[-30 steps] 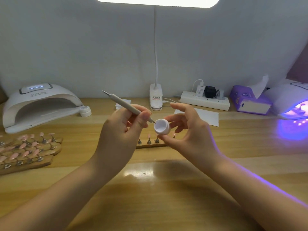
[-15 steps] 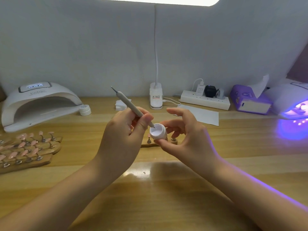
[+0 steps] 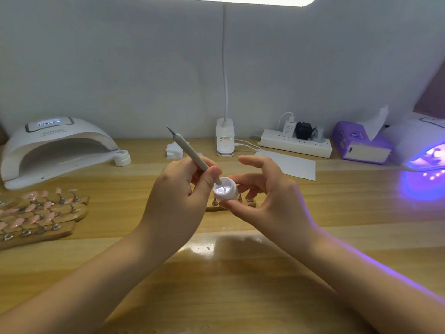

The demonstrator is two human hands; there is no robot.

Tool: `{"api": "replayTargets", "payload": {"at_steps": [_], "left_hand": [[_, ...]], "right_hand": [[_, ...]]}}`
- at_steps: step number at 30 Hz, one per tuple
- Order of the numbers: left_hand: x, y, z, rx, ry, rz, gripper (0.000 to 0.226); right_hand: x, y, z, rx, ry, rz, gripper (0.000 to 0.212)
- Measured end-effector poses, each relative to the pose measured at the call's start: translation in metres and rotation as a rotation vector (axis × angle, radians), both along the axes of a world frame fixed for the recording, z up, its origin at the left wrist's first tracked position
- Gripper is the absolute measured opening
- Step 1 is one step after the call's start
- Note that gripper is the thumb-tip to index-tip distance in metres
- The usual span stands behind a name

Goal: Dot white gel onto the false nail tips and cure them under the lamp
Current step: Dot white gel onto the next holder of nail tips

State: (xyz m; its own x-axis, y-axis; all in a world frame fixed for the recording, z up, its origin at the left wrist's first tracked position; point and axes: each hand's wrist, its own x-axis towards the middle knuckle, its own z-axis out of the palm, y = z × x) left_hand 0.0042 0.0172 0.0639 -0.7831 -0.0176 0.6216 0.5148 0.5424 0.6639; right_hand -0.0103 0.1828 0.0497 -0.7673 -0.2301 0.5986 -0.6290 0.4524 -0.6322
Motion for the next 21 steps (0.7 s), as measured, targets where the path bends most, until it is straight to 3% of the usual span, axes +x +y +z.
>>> {"api": "replayTargets", "payload": {"at_steps": [11,21], "left_hand": [[-0.001,-0.001,-0.001,0.007,-0.001,0.005,0.013],[0.002,0.0,0.011,0.285,-0.056,-0.033,0.016]], "right_hand": [[0.001,-0.001,0.001,0.021,-0.004,0.003,0.071],[0.002,0.0,0.0,-0.013,-0.038,-0.007,0.071]]}}
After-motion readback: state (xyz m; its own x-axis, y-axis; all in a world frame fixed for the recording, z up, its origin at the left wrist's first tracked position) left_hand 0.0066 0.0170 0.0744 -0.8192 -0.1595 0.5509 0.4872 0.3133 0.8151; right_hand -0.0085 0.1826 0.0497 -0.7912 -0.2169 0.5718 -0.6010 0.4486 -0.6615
